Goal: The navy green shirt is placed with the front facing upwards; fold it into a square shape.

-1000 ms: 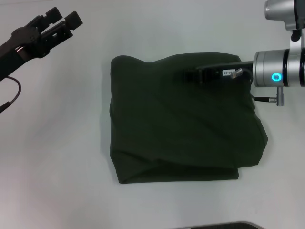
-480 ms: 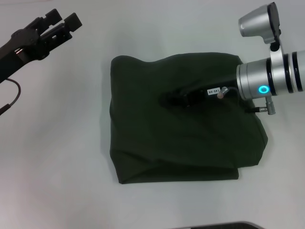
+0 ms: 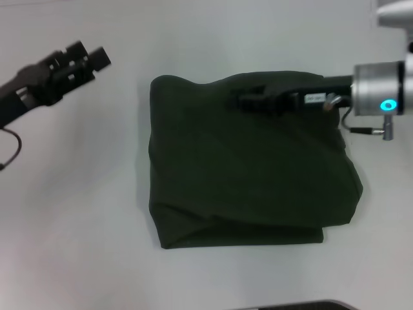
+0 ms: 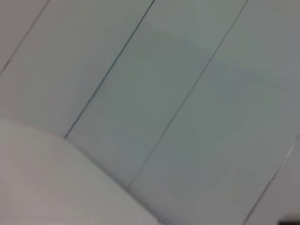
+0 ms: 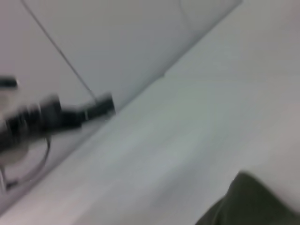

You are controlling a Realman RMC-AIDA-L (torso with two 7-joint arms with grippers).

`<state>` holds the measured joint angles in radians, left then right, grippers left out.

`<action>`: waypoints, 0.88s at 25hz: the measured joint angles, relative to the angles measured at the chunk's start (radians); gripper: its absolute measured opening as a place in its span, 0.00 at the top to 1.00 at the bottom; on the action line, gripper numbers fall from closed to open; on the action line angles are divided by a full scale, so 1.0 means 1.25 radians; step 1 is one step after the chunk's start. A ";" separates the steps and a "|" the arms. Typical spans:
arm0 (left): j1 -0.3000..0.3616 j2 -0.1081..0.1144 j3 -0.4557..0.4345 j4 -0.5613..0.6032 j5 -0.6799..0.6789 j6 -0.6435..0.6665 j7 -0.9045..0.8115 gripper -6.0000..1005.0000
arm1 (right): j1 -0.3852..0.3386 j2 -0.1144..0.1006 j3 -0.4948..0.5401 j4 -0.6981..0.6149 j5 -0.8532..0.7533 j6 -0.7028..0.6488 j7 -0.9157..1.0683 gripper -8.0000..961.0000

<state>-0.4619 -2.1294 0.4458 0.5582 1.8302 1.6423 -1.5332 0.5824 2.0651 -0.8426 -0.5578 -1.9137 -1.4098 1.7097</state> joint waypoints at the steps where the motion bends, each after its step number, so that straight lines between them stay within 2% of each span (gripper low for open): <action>1: 0.001 0.000 0.000 0.005 0.021 0.000 -0.014 0.09 | -0.003 -0.002 0.024 0.000 0.000 -0.012 -0.010 0.78; 3: 0.003 0.000 0.000 0.012 0.061 0.000 -0.038 0.09 | -0.009 -0.007 0.083 0.000 0.001 -0.042 -0.034 0.64; 6: 0.007 -0.001 0.000 0.016 0.115 0.000 -0.064 0.09 | -0.015 -0.015 0.144 -0.001 0.001 -0.072 -0.054 0.49; 10: 0.009 -0.002 0.001 0.026 0.202 0.008 -0.110 0.09 | -0.019 -0.035 0.168 -0.001 0.001 -0.098 -0.041 0.31; 14: 0.010 0.002 -0.003 0.052 0.287 0.045 -0.165 0.09 | -0.023 -0.046 0.189 -0.001 0.001 -0.113 -0.027 0.17; 22: -0.001 0.010 0.001 0.086 0.400 0.070 -0.275 0.09 | -0.025 -0.055 0.196 -0.019 -0.003 -0.124 0.009 0.09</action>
<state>-0.4633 -2.1166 0.4472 0.6653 2.3306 1.7297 -1.8770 0.5507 1.9965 -0.5974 -0.5811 -1.9169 -1.5645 1.7211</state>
